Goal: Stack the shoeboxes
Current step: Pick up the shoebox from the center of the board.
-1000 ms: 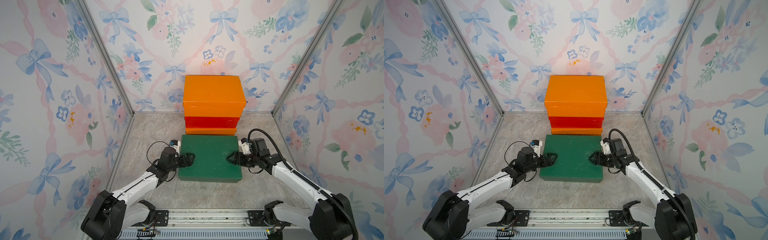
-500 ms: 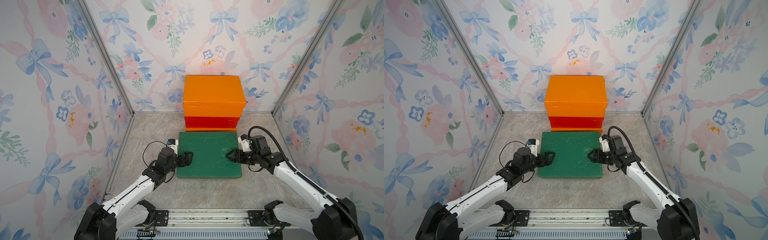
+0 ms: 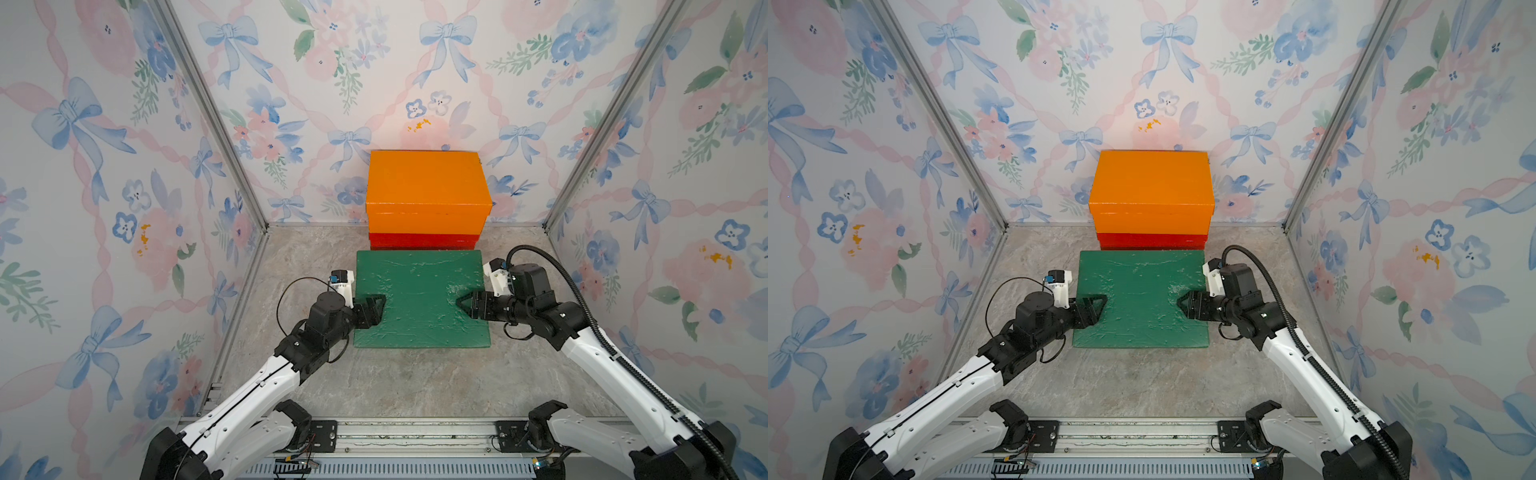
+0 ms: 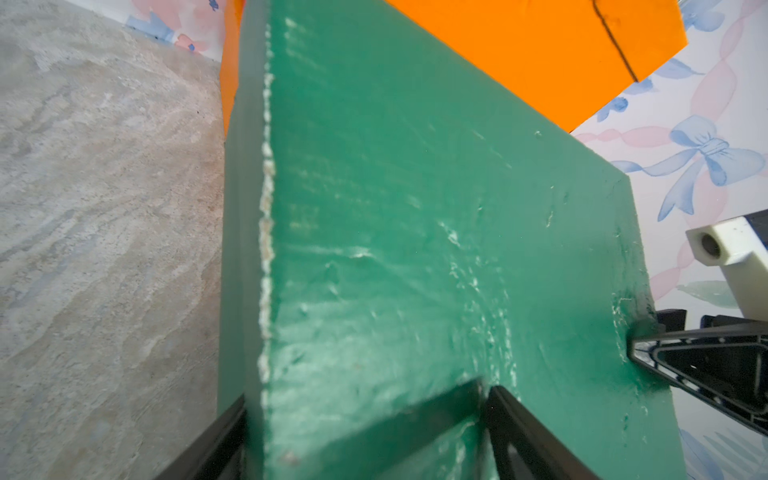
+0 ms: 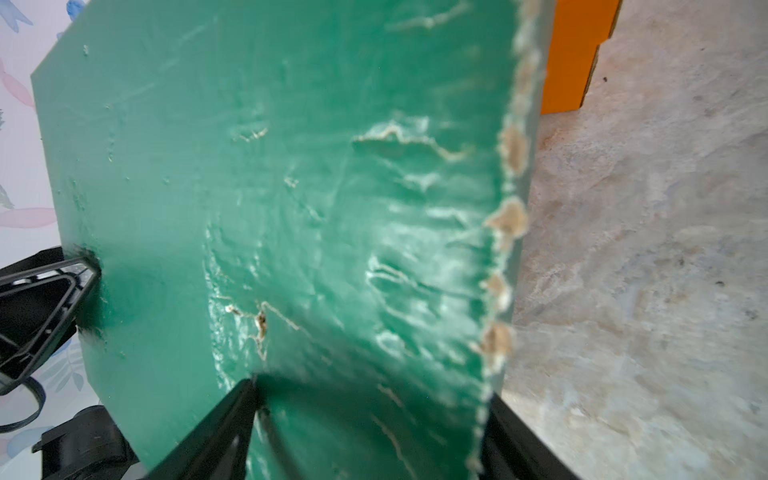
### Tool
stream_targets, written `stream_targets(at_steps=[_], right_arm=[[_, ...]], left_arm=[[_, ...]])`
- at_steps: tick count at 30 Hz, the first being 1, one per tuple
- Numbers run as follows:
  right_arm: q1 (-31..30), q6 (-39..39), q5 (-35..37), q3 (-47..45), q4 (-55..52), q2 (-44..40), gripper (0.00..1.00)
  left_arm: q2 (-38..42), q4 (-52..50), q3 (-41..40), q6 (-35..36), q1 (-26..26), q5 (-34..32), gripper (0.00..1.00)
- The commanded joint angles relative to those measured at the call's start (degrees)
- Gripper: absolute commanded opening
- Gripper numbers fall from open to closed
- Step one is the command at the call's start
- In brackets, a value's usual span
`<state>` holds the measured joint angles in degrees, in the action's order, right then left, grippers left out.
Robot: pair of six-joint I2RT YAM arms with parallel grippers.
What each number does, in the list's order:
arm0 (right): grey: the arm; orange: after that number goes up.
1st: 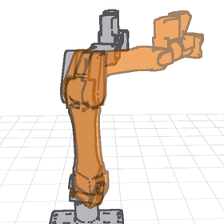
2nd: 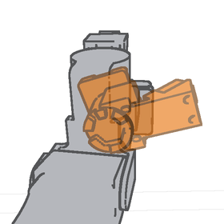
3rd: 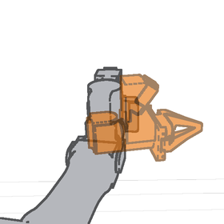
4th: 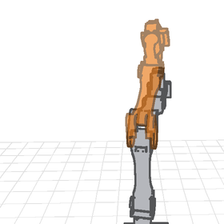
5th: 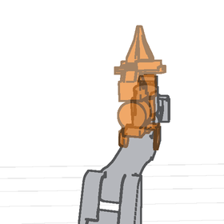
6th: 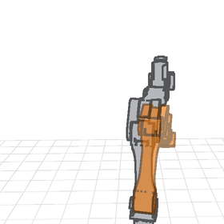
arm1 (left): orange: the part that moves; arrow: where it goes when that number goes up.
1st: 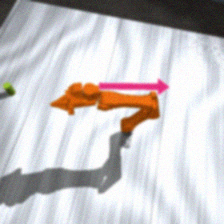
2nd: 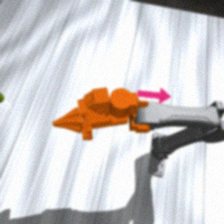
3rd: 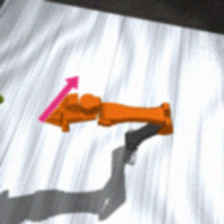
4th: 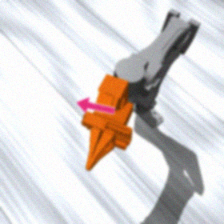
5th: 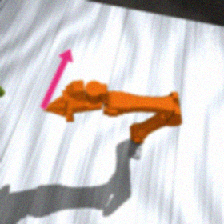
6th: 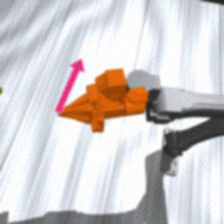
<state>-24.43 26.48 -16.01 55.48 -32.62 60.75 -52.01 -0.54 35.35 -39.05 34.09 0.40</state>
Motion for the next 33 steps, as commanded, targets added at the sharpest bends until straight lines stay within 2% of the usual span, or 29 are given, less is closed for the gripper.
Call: stream_targets(at_steps=[1, 16, 33], right_arm=[[-4.88, -1.07, -9.20, 3.99, 3.29, -0.09, 0.78], [-7.04, -3.39, -6.75, 13.73, -2.19, -0.81, 0.78], [-6.95, -6.91, -5.08, 26.63, -6.73, 2.11, 0.79]], left_arm=[[1.28, 5.83, 5.24, 0.87, 5.09, 12.65, 0.83], [1.96, 2.16, 13.86, 3.44, 11.00, 7.42, 0.83], [-2.19, 0.39, 22.99, 6.93, 14.08, 5.40, 0.82]])
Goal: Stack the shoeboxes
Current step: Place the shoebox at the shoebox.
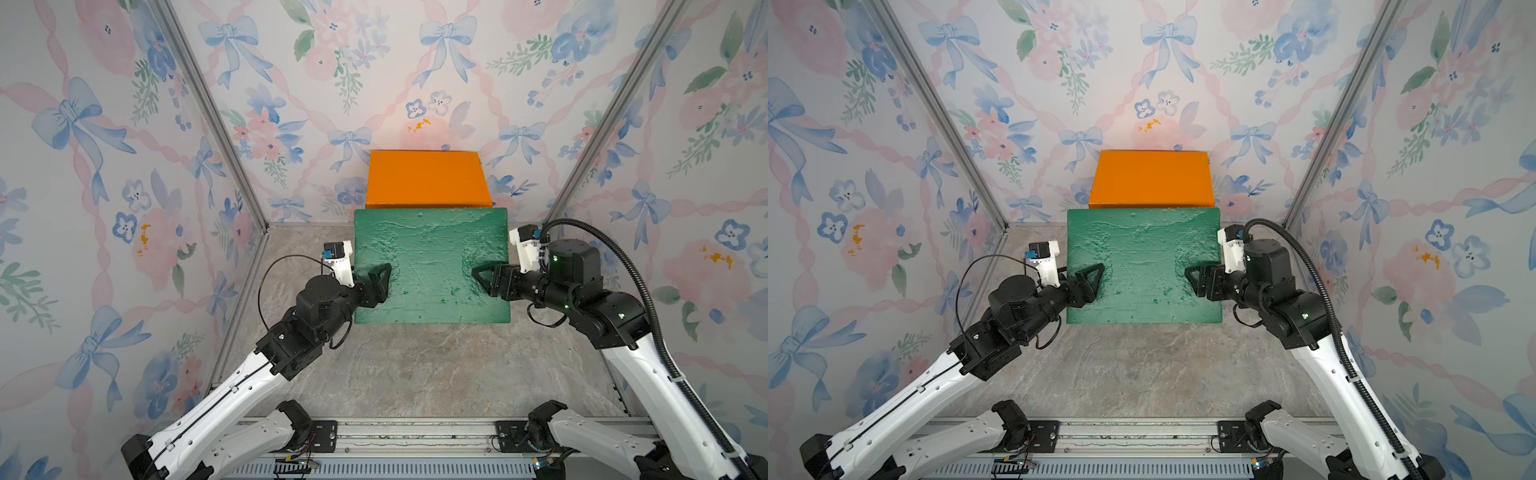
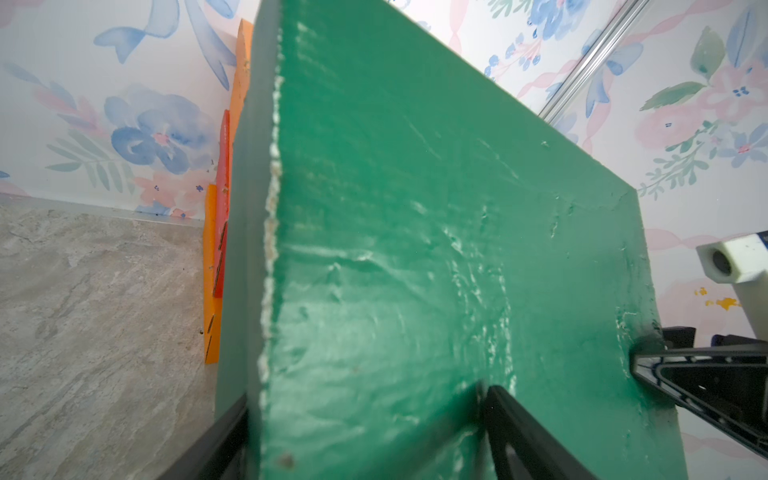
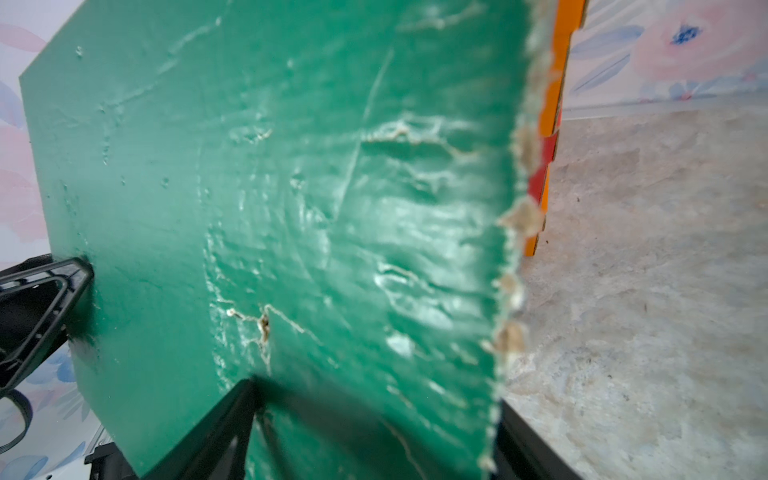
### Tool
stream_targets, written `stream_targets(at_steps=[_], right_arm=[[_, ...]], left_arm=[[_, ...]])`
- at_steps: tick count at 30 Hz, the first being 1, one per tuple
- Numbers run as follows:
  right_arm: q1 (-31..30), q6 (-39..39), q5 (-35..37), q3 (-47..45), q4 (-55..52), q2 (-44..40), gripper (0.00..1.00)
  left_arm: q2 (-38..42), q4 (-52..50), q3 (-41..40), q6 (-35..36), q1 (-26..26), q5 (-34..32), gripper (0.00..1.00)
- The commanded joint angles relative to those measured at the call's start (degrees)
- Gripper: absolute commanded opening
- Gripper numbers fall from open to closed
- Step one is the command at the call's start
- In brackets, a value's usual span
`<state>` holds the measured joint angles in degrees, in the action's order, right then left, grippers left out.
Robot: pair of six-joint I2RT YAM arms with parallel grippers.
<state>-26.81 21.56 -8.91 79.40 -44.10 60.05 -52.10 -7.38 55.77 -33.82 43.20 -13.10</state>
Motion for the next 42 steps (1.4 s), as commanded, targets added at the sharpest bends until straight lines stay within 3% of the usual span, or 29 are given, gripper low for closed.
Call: stream_targets(at_steps=[1, 12, 28, 42], right_arm=[[-4.50, -2.28, -12.10, 3.70, 4.40, 3.24, 0.79], [-2.17, -3.39, -12.67, 13.49, 2.26, 7.76, 0.79], [2.04, -2.15, -15.48, 20.72, 3.00, 12.26, 0.79], [6.61, 0.35, -19.08, 26.95, 5.41, 18.28, 0.79]], left_arm=[[-2.45, 7.11, 3.30, 1.98, 5.05, 18.90, 0.82], [-6.67, 5.21, 12.06, 4.10, 5.36, 18.73, 0.82], [-14.57, 3.46, 24.25, 7.39, 5.14, 18.02, 0.83], [-22.24, 3.25, 32.41, 7.37, 1.24, 21.91, 0.83]])
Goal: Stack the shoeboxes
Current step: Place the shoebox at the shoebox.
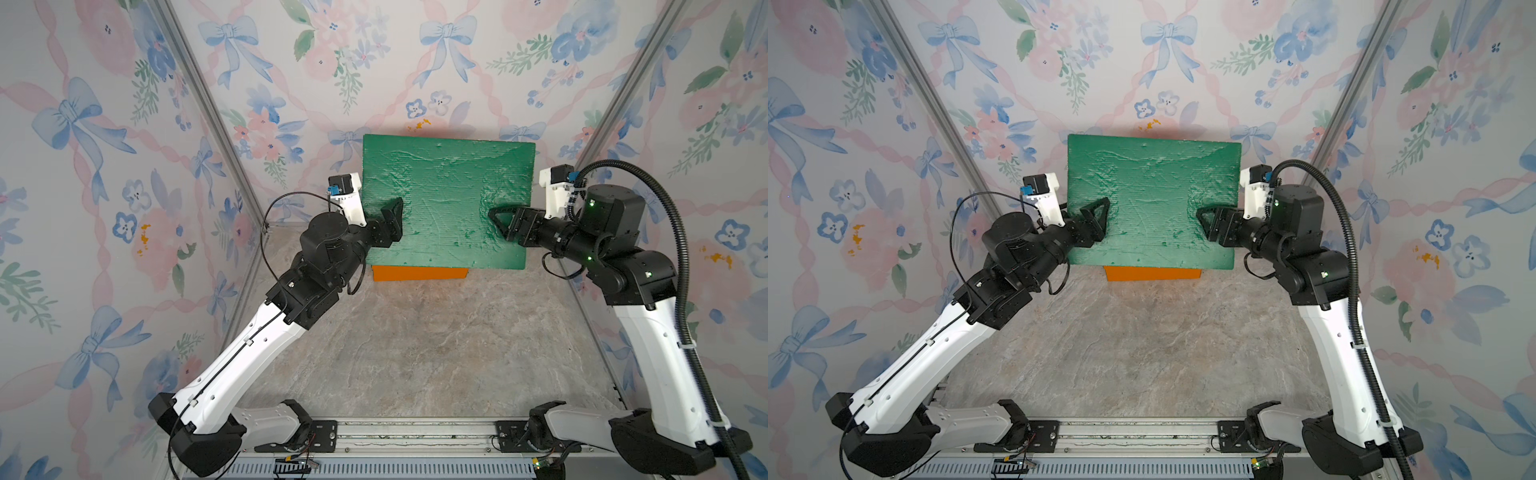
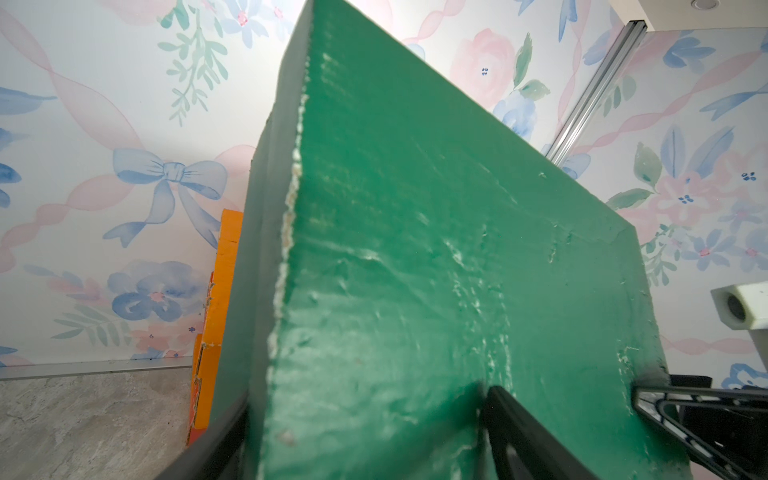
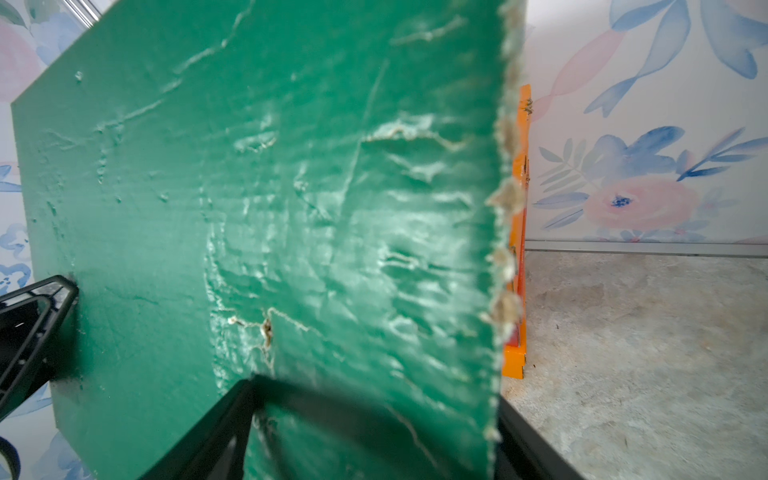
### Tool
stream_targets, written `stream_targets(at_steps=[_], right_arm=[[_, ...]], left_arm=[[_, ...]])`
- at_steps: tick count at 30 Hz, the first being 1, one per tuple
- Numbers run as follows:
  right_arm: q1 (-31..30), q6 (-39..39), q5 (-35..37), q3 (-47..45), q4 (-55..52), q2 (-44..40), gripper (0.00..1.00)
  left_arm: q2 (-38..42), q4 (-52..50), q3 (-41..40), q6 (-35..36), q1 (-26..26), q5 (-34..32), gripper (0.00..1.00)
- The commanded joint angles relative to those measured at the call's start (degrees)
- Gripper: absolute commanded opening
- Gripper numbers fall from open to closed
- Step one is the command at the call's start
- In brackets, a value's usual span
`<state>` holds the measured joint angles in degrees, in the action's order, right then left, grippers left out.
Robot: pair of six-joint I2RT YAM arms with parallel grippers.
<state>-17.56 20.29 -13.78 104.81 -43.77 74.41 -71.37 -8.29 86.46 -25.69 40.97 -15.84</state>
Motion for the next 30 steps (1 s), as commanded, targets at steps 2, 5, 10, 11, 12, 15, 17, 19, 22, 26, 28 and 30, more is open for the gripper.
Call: stream_targets(at_steps=[2, 5, 10, 11, 12, 15, 17, 19, 22, 26, 28, 30], right_arm=[[-2.28, 1.93, -14.47, 2.88, 5.49, 5.04, 0.79], [-2.00, 2.46, -14.72, 5.07, 6.10, 6.63, 0.79], [-1.76, 3.41, -15.03, 8.88, 6.59, 9.27, 0.79], [-1.77, 3.41, -14.98, 9.79, 6.59, 9.88, 0.79], [-1.69, 3.55, -14.98, 10.65, 6.51, 10.49, 0.79], [-1.46, 3.75, -15.07, 13.03, 6.33, 12.16, 0.79], [-1.40, 3.79, -15.13, 14.20, 6.24, 13.09, 0.80], [-1.34, 3.79, -15.05, 15.16, 6.24, 13.80, 0.79], [-1.22, 3.94, -15.05, 16.18, 6.49, 14.77, 0.79], [-1.21, 4.30, -15.02, 17.25, 7.36, 15.61, 0.80], [-1.16, 4.40, -15.04, 18.43, 7.35, 16.22, 0.79], [-1.14, 4.44, -15.00, 19.97, 7.14, 17.03, 0.79]], left_arm=[[-3.67, 4.18, 2.64, -0.84, 2.69, 25.18, 0.83], [-4.80, 4.17, 4.14, -1.02, 1.41, 26.18, 0.83], [-6.48, 4.17, 6.37, -1.03, -0.11, 27.34, 0.82], [-6.94, 4.13, 6.93, -1.02, -0.48, 27.58, 0.82], [-7.35, 4.18, 7.34, -1.03, -0.70, 27.81, 0.82], [-8.52, 4.26, 8.67, -1.02, -1.42, 28.60, 0.82], [-9.15, 4.26, 9.40, -1.01, -1.91, 28.84, 0.82], [-9.93, 4.30, 10.36, -1.03, -2.42, 29.19, 0.82], [-11.29, 4.19, 12.08, -1.02, -2.94, 29.92, 0.82], [-13.28, 4.23, 14.26, -1.09, -3.39, 30.66, 0.82], [-14.16, 4.27, 15.26, -1.11, -3.68, 30.95, 0.82], [-14.82, 4.26, 16.22, -1.02, -3.96, 31.04, 0.82]])
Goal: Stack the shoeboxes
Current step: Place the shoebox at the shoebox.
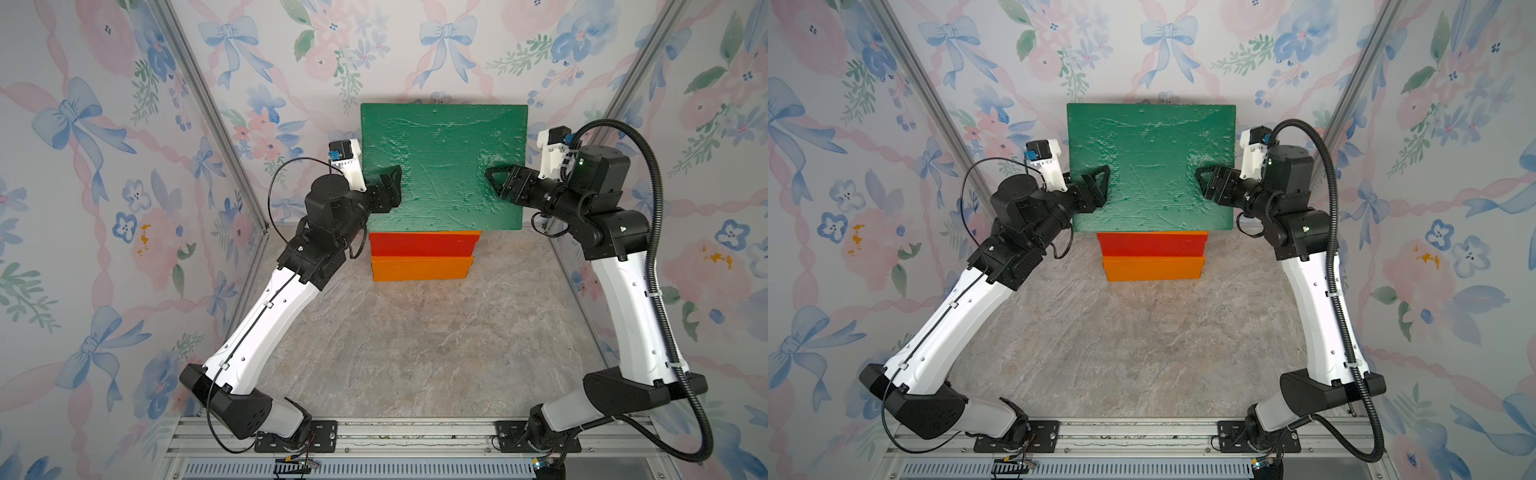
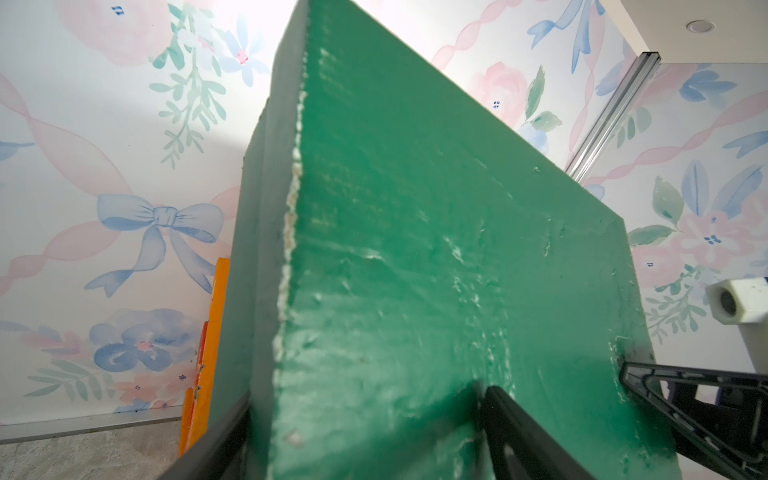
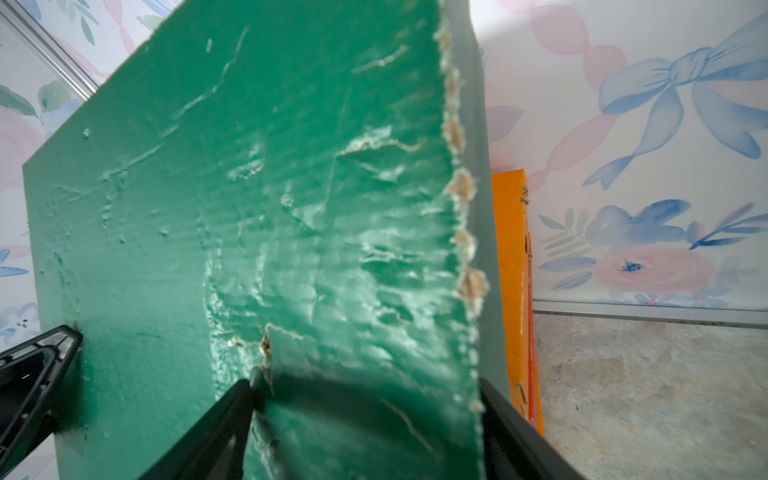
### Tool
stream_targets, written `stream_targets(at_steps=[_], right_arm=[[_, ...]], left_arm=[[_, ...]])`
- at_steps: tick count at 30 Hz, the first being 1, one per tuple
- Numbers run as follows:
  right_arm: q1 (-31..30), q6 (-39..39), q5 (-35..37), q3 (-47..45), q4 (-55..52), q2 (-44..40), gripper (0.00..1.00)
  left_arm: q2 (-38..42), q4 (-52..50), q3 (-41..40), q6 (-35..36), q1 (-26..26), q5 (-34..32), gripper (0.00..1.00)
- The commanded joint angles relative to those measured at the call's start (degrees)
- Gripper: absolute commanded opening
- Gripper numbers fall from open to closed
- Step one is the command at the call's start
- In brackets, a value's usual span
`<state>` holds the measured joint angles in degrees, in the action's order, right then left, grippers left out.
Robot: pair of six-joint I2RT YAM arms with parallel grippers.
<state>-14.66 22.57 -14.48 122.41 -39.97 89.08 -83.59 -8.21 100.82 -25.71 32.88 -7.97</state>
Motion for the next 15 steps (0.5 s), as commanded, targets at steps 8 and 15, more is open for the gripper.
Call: stream_targets(at_steps=[8, 15], right_arm=[[-4.07, 2.15, -13.95, 7.70, 2.44, 5.42, 0.79], [-3.72, 2.39, -13.45, 10.61, 2.36, 8.96, 0.79]], left_arm=[[-5.46, 4.19, 5.86, -1.26, 2.23, 24.13, 0.82], [-8.97, 4.20, 10.46, -2.04, -0.10, 25.65, 0.81]])
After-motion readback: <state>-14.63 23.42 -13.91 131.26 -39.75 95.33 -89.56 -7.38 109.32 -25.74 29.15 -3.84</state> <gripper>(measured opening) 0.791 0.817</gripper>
